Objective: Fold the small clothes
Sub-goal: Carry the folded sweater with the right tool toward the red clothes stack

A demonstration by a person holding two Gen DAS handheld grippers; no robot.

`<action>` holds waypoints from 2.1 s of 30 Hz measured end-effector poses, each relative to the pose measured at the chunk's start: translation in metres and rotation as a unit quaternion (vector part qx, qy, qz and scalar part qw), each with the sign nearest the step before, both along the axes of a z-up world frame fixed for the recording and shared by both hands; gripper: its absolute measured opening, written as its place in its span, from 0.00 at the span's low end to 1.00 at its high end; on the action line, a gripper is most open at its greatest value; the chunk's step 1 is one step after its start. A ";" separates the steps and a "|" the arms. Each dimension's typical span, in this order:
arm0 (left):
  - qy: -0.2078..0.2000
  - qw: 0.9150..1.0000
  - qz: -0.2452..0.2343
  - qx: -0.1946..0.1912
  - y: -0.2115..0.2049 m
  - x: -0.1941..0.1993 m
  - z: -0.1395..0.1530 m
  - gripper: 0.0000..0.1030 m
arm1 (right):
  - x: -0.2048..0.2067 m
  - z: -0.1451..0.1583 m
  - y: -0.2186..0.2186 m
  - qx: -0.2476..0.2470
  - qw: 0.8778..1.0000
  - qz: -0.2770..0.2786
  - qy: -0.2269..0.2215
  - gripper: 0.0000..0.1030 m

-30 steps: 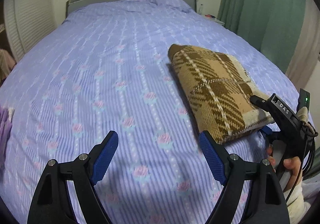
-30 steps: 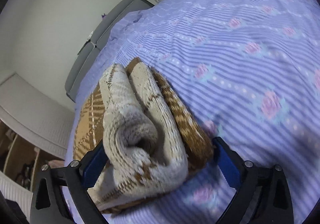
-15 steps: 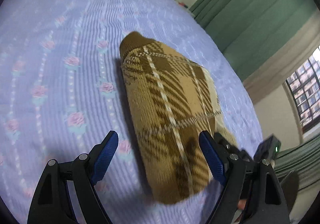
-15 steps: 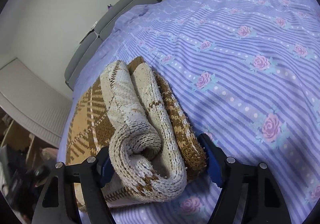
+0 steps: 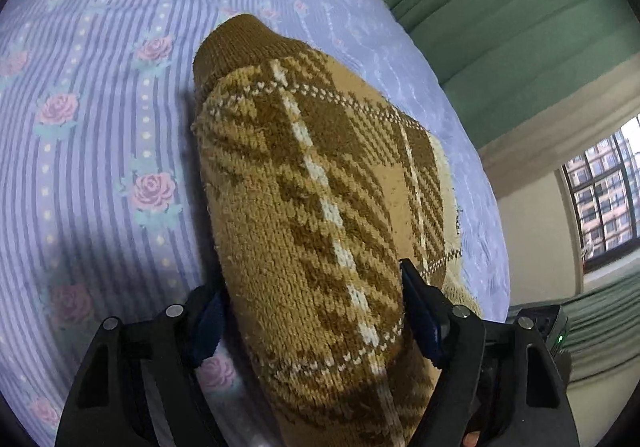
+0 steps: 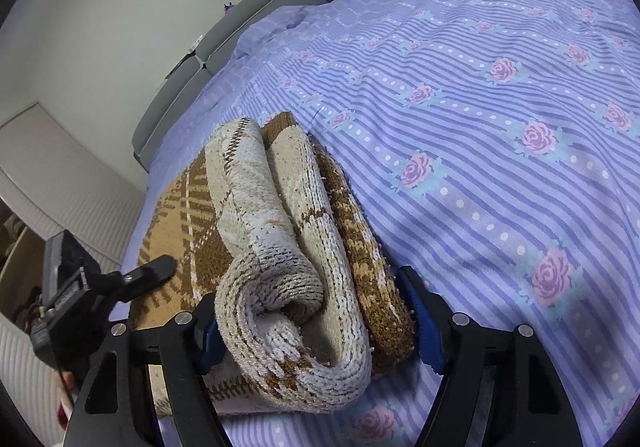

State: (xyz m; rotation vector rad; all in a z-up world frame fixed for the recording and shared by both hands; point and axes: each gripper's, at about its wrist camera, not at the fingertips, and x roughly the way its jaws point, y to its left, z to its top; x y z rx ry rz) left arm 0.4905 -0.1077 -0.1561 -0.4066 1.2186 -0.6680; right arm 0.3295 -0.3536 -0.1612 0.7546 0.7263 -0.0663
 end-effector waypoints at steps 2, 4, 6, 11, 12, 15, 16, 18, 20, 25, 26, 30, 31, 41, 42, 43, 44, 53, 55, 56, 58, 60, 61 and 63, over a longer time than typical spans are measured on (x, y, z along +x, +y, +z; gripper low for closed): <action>-0.008 1.000 -0.003 0.018 -0.003 -0.004 0.006 0.68 | 0.002 0.002 -0.001 0.008 1.000 0.005 0.003 0.65; -0.036 0.998 -0.013 0.053 -0.013 -0.012 0.018 0.66 | 0.002 0.009 0.001 0.010 1.000 0.013 0.007 0.59; -0.056 0.996 -0.018 0.074 -0.018 -0.020 0.030 0.63 | 0.001 0.019 0.008 -0.015 1.000 0.022 0.009 0.53; -0.093 0.992 -0.017 0.087 -0.007 -0.044 0.062 0.60 | -0.012 0.047 0.026 -0.059 0.998 0.033 -0.001 0.46; -0.104 0.991 -0.016 0.088 -0.003 -0.052 0.073 0.60 | -0.017 0.054 0.030 -0.067 0.997 0.037 -0.007 0.46; -0.120 0.989 -0.006 0.085 0.017 -0.075 0.096 0.60 | -0.033 0.081 0.050 -0.098 0.993 0.056 -0.032 0.45; -0.125 0.989 0.000 0.083 0.026 -0.084 0.106 0.60 | -0.041 0.092 0.061 -0.106 0.991 0.064 -0.044 0.45; -0.134 0.988 0.008 0.083 0.046 -0.100 0.122 0.60 | -0.052 0.106 0.074 -0.112 0.989 0.073 -0.059 0.45; -0.150 0.985 0.018 0.088 0.067 -0.121 0.138 0.60 | -0.066 0.122 0.091 -0.114 0.987 0.085 -0.078 0.45; -0.181 0.977 0.060 0.097 0.133 -0.177 0.175 0.60 | -0.092 0.152 0.143 -0.119 0.977 0.135 -0.114 0.45; -0.185 0.975 0.068 0.100 0.141 -0.184 0.181 0.60 | -0.096 0.157 0.154 -0.122 0.975 0.144 -0.121 0.45; -0.206 0.967 0.100 0.112 0.186 -0.218 0.201 0.60 | -0.110 0.175 0.205 -0.119 0.964 0.189 -0.143 0.45; -0.212 0.964 0.108 0.118 0.200 -0.226 0.206 0.60 | -0.112 0.178 0.217 -0.119 0.962 0.197 -0.147 0.45; -0.251 0.939 0.185 0.146 0.327 -0.281 0.246 0.60 | -0.129 0.209 0.343 -0.124 0.933 0.282 -0.187 0.45; -0.254 0.936 0.195 0.148 0.338 -0.282 0.251 0.60 | -0.129 0.213 0.358 -0.123 0.930 0.290 -0.191 0.45; -0.256 0.934 0.199 0.150 0.354 -0.283 0.257 0.60 | -0.129 0.217 0.367 -0.124 0.927 0.296 -0.195 0.45; -0.258 0.932 0.205 0.153 0.363 -0.283 0.262 0.60 | -0.129 0.222 0.382 -0.123 0.924 0.303 -0.201 0.45; -0.248 0.927 0.244 0.143 0.482 -0.259 0.290 0.60 | -0.092 0.255 0.493 -0.122 0.904 0.348 -0.218 0.45; -0.244 0.930 0.242 0.133 0.507 -0.250 0.287 0.60 | -0.082 0.257 0.513 -0.121 0.904 0.350 -0.214 0.45; -0.242 0.931 0.240 0.130 0.520 -0.245 0.284 0.60 | -0.078 0.256 0.524 -0.119 0.904 0.351 -0.212 0.45; -0.239 0.934 0.232 0.132 0.539 -0.236 0.275 0.60 | -0.078 0.252 0.542 -0.125 0.903 0.353 -0.209 0.45; -0.230 0.938 0.223 0.133 0.565 -0.226 0.268 0.60 | -0.075 0.243 0.566 -0.138 0.901 0.356 -0.205 0.45; -0.226 0.939 0.222 0.131 0.571 -0.224 0.262 0.60 | -0.074 0.240 0.575 -0.143 0.901 0.356 -0.201 0.45; -0.222 0.942 0.216 0.129 0.583 -0.218 0.251 0.60 | -0.071 0.233 0.590 -0.148 0.902 0.355 -0.196 0.45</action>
